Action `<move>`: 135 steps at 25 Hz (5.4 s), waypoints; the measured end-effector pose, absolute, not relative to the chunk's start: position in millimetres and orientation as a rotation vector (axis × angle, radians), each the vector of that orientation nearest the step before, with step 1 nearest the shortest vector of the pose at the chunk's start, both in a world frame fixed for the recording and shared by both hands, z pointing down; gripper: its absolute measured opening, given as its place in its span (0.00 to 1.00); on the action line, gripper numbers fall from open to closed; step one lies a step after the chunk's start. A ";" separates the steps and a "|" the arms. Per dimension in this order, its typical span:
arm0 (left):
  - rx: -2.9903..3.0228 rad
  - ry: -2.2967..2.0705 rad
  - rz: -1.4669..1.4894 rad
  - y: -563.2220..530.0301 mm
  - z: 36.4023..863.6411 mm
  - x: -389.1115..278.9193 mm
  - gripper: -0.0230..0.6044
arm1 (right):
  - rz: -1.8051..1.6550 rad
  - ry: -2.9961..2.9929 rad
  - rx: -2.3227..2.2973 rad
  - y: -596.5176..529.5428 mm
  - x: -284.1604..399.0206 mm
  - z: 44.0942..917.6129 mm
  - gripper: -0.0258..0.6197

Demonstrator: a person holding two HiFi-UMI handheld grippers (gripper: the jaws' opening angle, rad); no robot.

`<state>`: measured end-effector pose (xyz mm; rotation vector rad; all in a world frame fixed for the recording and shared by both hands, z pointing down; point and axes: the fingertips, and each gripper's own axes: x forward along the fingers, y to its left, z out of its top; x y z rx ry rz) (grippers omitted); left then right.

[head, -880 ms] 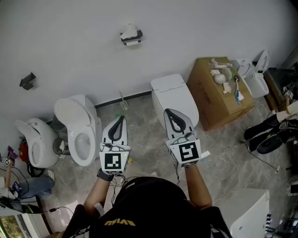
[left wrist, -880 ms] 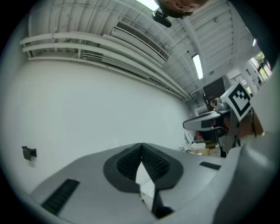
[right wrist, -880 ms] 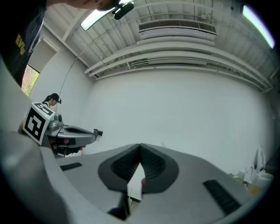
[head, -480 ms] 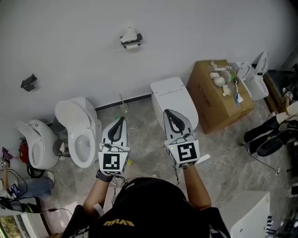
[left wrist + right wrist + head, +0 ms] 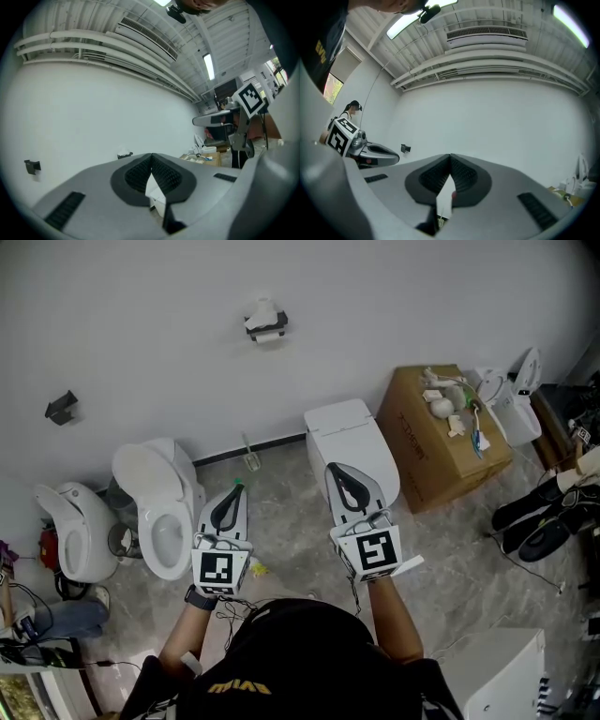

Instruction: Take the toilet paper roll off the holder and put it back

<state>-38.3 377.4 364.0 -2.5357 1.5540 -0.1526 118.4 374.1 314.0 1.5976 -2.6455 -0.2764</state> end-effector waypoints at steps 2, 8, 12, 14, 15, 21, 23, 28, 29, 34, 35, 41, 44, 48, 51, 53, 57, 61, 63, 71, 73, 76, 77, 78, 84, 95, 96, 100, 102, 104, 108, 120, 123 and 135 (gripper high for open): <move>-2.529 1.586 -0.155 379.3 367.3 -46.7 0.05 | -0.296 -2.659 1.587 378.3 116.9 312.5 0.04; -2.533 1.602 -0.131 387.8 365.1 -48.2 0.05 | -0.291 -2.645 1.590 384.9 121.3 314.8 0.04; -2.545 1.592 -0.122 393.1 358.7 -46.4 0.05 | -0.295 -2.643 1.592 386.8 124.7 311.5 0.04; -2.535 1.611 -0.107 394.0 356.7 -48.3 0.05 | -0.288 -2.656 1.594 387.5 125.5 312.2 0.06; -2.534 1.614 -0.106 395.4 357.6 -48.4 0.05 | -0.284 -2.668 1.587 389.0 124.6 313.2 0.07; -2.528 1.609 -0.128 400.6 360.7 -45.9 0.05 | -0.295 -2.713 1.520 394.0 111.8 311.6 0.18; -2.527 1.614 -0.123 402.2 360.8 -45.3 0.05 | -0.281 -2.722 1.498 395.2 109.7 314.4 0.24; -2.536 1.609 -0.124 402.9 359.8 -41.3 0.05 | -0.250 -2.759 1.423 397.8 102.3 320.6 0.46; -2.540 1.607 -0.122 403.2 359.7 -40.5 0.05 | -0.246 -2.762 1.415 397.8 101.3 321.6 0.51; -2.544 1.610 -0.133 404.9 362.6 -38.7 0.05 | -0.168 -2.747 1.399 394.1 97.2 334.7 0.88; -2.545 1.608 -0.133 405.9 362.6 -37.8 0.05 | -0.162 -2.738 1.399 393.6 96.9 337.6 0.91; -2.544 1.630 -0.144 397.5 364.7 -41.8 0.05 | -0.148 -2.709 1.456 380.3 102.5 345.7 0.94; -2.545 1.663 -0.171 390.8 372.7 -50.1 0.05 | -0.084 -2.706 1.450 369.5 102.6 356.5 0.94; -2.553 1.693 -0.174 371.1 374.6 -57.7 0.05 | -0.089 -2.678 1.509 345.5 107.8 358.1 0.94; -2.560 1.713 -0.168 349.2 376.2 -63.6 0.05 | -0.104 -2.652 1.532 323.5 108.9 358.1 0.94; -2.568 1.724 -0.164 334.0 378.0 -69.1 0.05 | -0.084 -2.639 1.538 306.8 107.0 360.8 0.94; -2.568 1.734 -0.149 300.5 377.4 -85.9 0.05 | -0.058 -2.620 1.557 273.2 97.7 361.9 0.94; -2.556 1.750 -0.111 259.8 371.4 -110.1 0.05 | -0.074 -2.598 1.565 235.7 81.2 356.4 0.94; -2.545 1.749 -0.092 239.7 367.3 -123.9 0.05 | -0.090 -2.585 1.573 215.3 72.3 353.3 0.94; -2.592 1.776 -0.012 172.4 371.5 -189.7 0.05 | -0.109 -2.518 1.607 148.3 26.0 350.9 0.94; -2.609 1.751 -0.037 158.9 376.1 -198.1 0.05 | -0.109 -2.505 1.614 135.9 14.5 351.7 0.94; -2.644 1.706 -0.063 144.4 381.9 -201.1 0.05 | -0.111 -2.483 1.609 122.7 2.7 355.3 0.94; -2.653 1.697 -0.069 141.1 384.7 -202.0 0.05 | -0.108 -2.475 1.607 118.8 0.2 357.4 0.94; -2.660 1.694 -0.074 137.3 388.2 -203.8 0.05 | -0.105 -2.469 1.605 114.2 -2.3 359.4 0.94; -2.690 1.723 -0.114 107.4 412.2 -212.0 0.05 | -0.092 -2.421 1.584 88.3 -7.7 376.3 0.94; -2.645 1.777 -0.167 12.3 423.3 -186.5 0.05 | -0.073 -2.462 1.603 -11.8 26.4 388.1 0.94; -2.643 1.795 -0.163 0.5 422.9 -181.3 0.05 | -0.057 -2.474 1.599 -22.8 30.4 390.1 0.94; -2.625 1.828 -0.149 -48.9 414.0 -155.9 0.05 | -0.004 -2.523 1.588 -71.3 48.0 394.2 0.94; -2.605 1.795 -0.180 -70.7 406.3 -141.0 0.05 | 0.014 -2.537 1.588 -93.8 58.9 395.5 0.94; -2.581 1.782 -0.214 -90.3 401.3 -130.8 0.05 | 0.012 -2.540 1.583 -113.5 70.3 397.8 0.94; -2.530 1.856 -0.200 -120.0 393.3 -124.3 0.05 | 0.019 -2.532 1.561 -147.1 91.5 409.4 0.94; -2.502 1.891 -0.232 -195.3 398.0 -123.4 0.05 | 0.061 -2.560 1.501 -224.4 87.1 420.9 0.94; -2.530 1.879 -0.199 -222.5 403.0 -125.7 0.05 | 0.068 -2.537 1.506 -241.5 81.9 425.6 0.94; -2.640 1.684 -0.081 -320.6 416.4 -115.4 0.05 | 0.024 -2.499 1.524 -305.7 43.7 432.1 0.94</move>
